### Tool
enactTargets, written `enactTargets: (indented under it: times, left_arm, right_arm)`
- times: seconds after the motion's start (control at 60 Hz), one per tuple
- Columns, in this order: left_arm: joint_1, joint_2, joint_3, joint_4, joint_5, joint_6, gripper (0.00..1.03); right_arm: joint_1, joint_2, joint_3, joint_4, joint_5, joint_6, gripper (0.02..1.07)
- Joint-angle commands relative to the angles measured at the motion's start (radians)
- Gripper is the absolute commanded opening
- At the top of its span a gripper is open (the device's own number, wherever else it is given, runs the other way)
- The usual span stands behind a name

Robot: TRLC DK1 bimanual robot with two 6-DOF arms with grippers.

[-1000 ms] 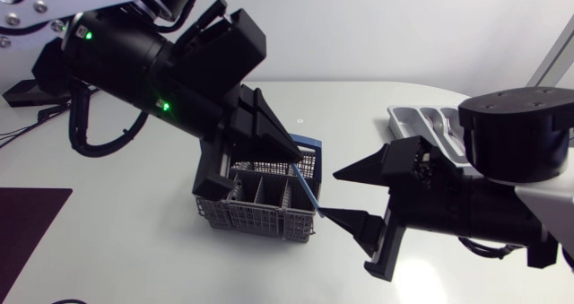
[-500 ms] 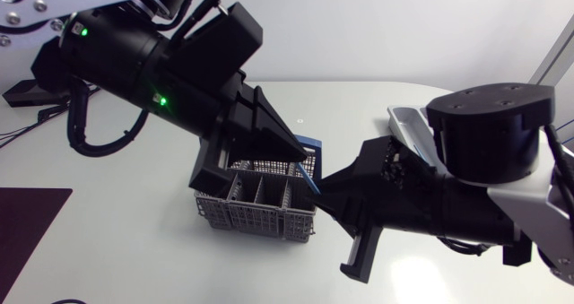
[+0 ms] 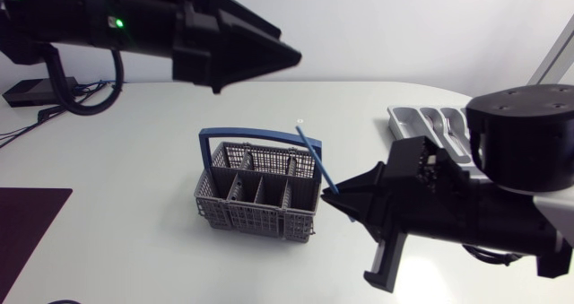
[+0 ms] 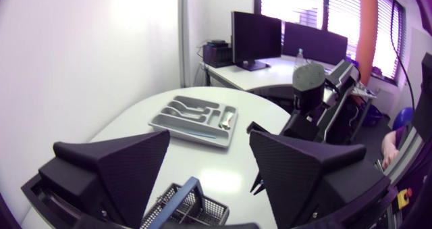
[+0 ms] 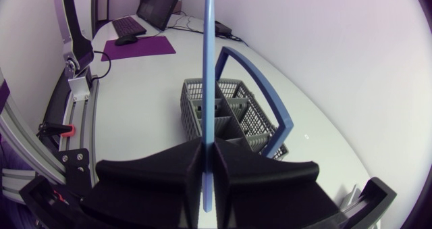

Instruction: Unload the cutlery basket into the drawer organizer.

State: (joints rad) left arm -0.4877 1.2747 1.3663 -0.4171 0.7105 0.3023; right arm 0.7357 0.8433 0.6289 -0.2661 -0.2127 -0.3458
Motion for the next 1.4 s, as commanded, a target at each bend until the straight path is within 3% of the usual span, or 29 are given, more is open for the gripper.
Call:
enactTargets:
  times: [0.0,0.083,0.267,0.383,0.5,0.767,1.133,1.25,1.383]
  left_arm:
    - [0.064,-0.028,-0.039,0.043,0.007,-0.086,0.99]
    - [0.12,-0.028,-0.049,0.058,-0.023,-0.108,0.99]
    - [0.205,-0.057,-0.15,0.095,-0.169,-0.074,0.99]
    - [0.212,-0.098,-0.283,0.156,-0.341,-0.003,0.99]
    - [0.265,-0.101,-0.34,0.175,-0.359,-0.003,0.99]
    - [0.394,-0.067,-0.412,0.19,-0.359,0.004,0.99]
    - [0.411,-0.029,-0.506,0.21,-0.359,0.041,0.99]
    - [0.409,-0.025,-0.529,0.219,-0.359,0.049,0.99]
    - [0.411,-0.015,-0.539,0.219,-0.359,0.057,0.99]
  right_arm:
    - [-0.067,-0.047,-0.031,-0.028,-0.014,0.019,0.07]
    - [-0.164,-0.07,-0.032,-0.048,-0.05,0.013,0.07]
    - [-0.593,0.016,-0.011,-0.028,-0.203,-0.064,0.07]
    - [-0.826,0.223,0.064,0.018,-0.223,-0.071,0.07]
    - [-0.934,0.416,0.141,0.067,-0.206,-0.067,0.07]
    - [-0.998,0.78,0.31,0.125,-0.085,-0.019,0.07]
    - [-1.01,1.037,0.445,0.103,-0.022,0.028,0.09]
    - [-1.007,1.063,0.46,0.097,-0.011,0.039,0.19]
    - [-1.003,1.045,0.446,0.096,0.006,0.044,0.48]
